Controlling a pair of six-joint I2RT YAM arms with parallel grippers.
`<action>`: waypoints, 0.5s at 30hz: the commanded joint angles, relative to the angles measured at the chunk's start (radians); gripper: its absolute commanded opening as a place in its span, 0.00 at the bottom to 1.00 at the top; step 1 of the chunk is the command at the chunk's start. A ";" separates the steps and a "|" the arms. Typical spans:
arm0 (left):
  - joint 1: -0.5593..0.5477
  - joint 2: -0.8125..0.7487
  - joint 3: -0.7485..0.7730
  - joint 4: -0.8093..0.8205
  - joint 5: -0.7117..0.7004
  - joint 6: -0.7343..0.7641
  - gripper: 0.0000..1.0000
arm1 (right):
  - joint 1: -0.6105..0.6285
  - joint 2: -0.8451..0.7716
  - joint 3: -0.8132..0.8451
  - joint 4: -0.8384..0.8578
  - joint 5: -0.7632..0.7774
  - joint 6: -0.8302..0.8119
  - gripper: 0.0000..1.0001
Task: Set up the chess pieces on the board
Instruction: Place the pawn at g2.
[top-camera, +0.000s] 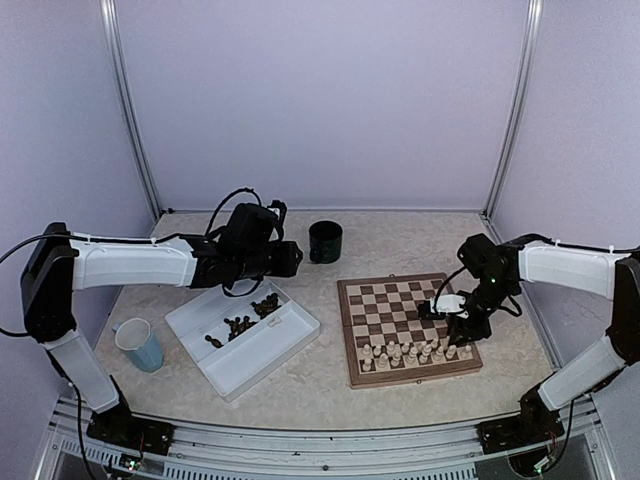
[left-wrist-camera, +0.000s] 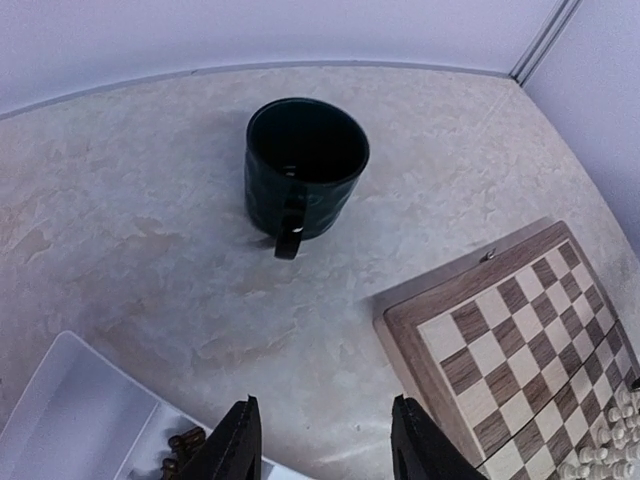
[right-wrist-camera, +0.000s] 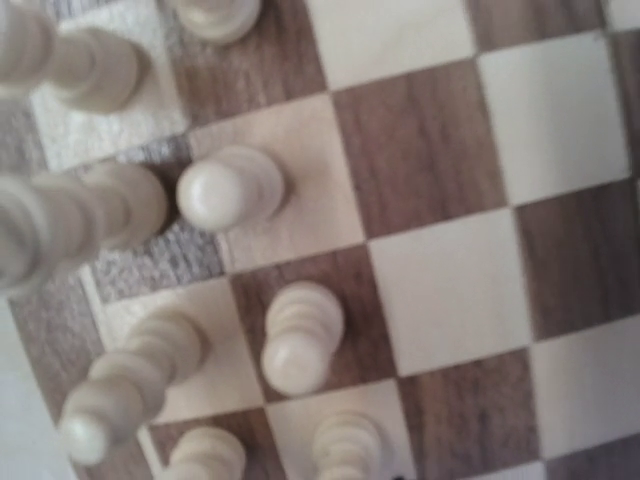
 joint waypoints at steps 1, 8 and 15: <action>0.005 -0.036 -0.056 -0.184 -0.080 -0.066 0.44 | -0.004 -0.029 0.064 -0.064 -0.015 -0.029 0.34; 0.004 -0.063 -0.138 -0.264 0.063 -0.006 0.30 | -0.011 -0.009 0.124 -0.051 0.001 -0.033 0.37; -0.009 0.034 -0.068 -0.333 0.177 0.104 0.37 | -0.013 0.022 0.195 -0.026 -0.018 -0.012 0.38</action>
